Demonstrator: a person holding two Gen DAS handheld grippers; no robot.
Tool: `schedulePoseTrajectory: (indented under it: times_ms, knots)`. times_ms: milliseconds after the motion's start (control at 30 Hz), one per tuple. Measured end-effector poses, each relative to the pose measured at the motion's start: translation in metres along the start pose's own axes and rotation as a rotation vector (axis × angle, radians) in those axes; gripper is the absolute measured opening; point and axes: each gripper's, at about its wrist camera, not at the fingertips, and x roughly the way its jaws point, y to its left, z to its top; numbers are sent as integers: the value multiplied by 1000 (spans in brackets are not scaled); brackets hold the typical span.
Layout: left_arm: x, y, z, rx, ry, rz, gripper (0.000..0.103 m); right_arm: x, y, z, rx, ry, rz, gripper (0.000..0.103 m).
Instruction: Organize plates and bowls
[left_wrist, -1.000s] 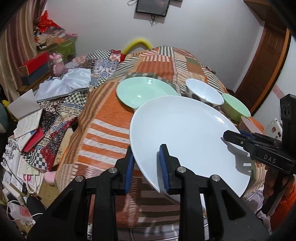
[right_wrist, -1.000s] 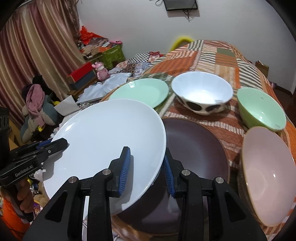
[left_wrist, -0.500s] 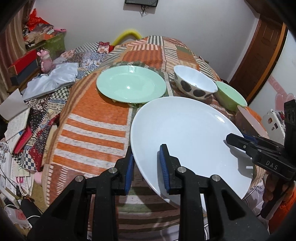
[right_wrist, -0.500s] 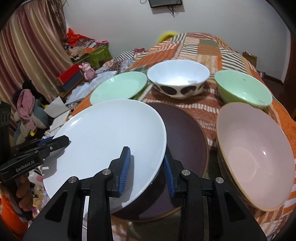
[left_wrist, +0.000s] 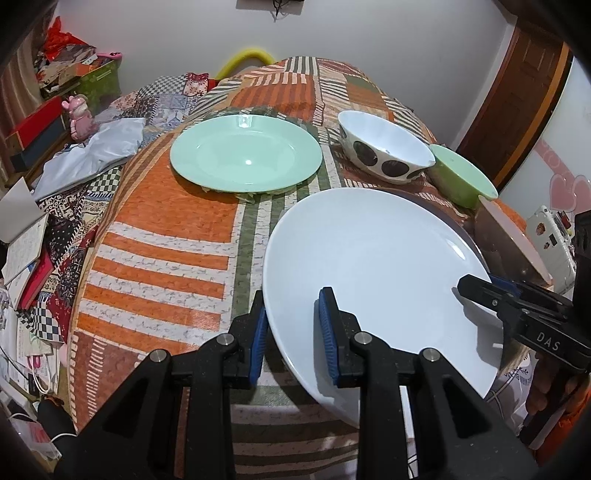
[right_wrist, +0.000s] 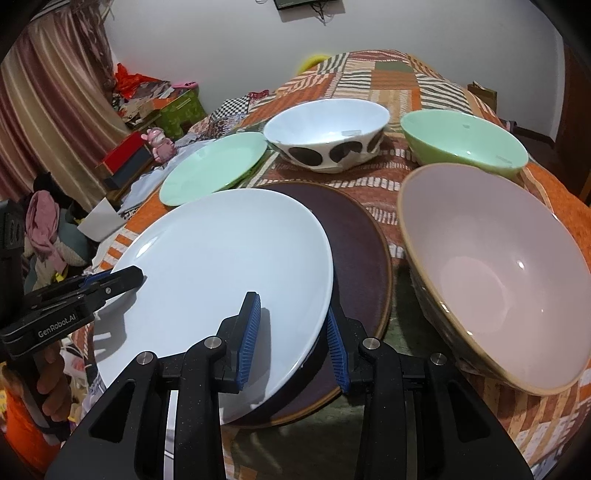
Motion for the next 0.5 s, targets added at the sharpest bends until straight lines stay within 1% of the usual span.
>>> schedulePoseTrajectory:
  times_ms: [200,500]
  knots:
    - [10,-5,4,-2,11,-13,27,-5,-8,0,33,-14,-7,32]
    - [22,-7,12,-16,15,-13,28,-7,-8,-2,36,-31,-16,33]
